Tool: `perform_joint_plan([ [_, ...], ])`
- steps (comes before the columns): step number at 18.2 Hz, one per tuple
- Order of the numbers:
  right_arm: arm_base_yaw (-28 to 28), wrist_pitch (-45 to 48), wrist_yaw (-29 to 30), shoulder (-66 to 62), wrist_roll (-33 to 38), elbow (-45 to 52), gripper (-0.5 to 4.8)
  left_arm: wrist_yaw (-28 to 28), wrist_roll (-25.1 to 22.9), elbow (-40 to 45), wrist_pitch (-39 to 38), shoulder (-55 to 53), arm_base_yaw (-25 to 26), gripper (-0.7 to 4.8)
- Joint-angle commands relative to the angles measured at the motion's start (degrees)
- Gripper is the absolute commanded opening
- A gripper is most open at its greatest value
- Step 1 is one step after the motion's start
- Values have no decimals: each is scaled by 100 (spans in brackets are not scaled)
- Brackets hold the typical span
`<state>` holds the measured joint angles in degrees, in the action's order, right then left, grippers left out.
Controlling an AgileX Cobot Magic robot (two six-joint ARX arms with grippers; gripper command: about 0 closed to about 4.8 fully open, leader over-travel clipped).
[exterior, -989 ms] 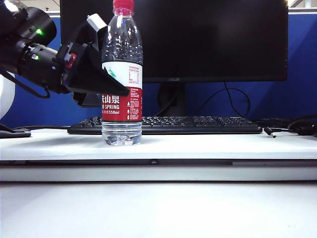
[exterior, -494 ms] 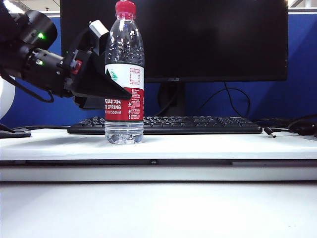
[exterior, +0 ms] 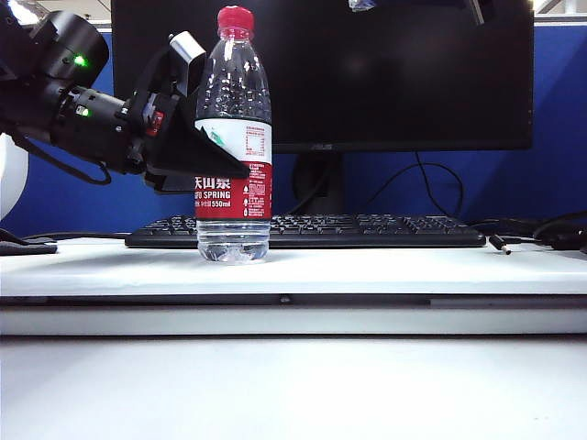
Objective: Unscrew the cap from the plastic bottle on the table.
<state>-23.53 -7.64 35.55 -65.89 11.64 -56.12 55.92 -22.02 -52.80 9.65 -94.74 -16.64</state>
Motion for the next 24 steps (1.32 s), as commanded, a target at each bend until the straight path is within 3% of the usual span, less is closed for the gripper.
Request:
perform_joint_plan([
  [1, -22, 125, 61, -20, -138, -37, 261, 87, 72, -22, 177, 0, 0, 272],
  [2, -98, 192, 55, -59, -140, -37, 323, 90, 109, -22, 195, -33, 0, 272],
  [3, -219, 341, 66, -146, -140, -37, 331, 92, 116, -22, 179, -63, 0, 272],
  [6, -601, 1045, 15, -520, -188, -46, 333, 262, 151, -22, 201, -212, -9, 272],
  [15, -1097, 2118, -1552, -1029, -1204, -44, 333, 409, 304, -24, 334, -254, -9, 272],
  [16, -1198, 2109, -1862, -1032, -1139, -44, 333, 420, 313, -24, 356, -254, -9, 272],
  [20, -2282, 2509, -4594, -1073, -1167, -44, 334, 435, 385, -24, 387, -254, -9, 272],
  [21, -2682, 2680, -5165, -1128, -1165, -44, 335, 437, 404, -24, 450, -254, -9, 272],
  [24, -3189, 3379, -6693, -1460, -1132, -48, 335, 479, 511, -24, 461, -254, -13, 272],
])
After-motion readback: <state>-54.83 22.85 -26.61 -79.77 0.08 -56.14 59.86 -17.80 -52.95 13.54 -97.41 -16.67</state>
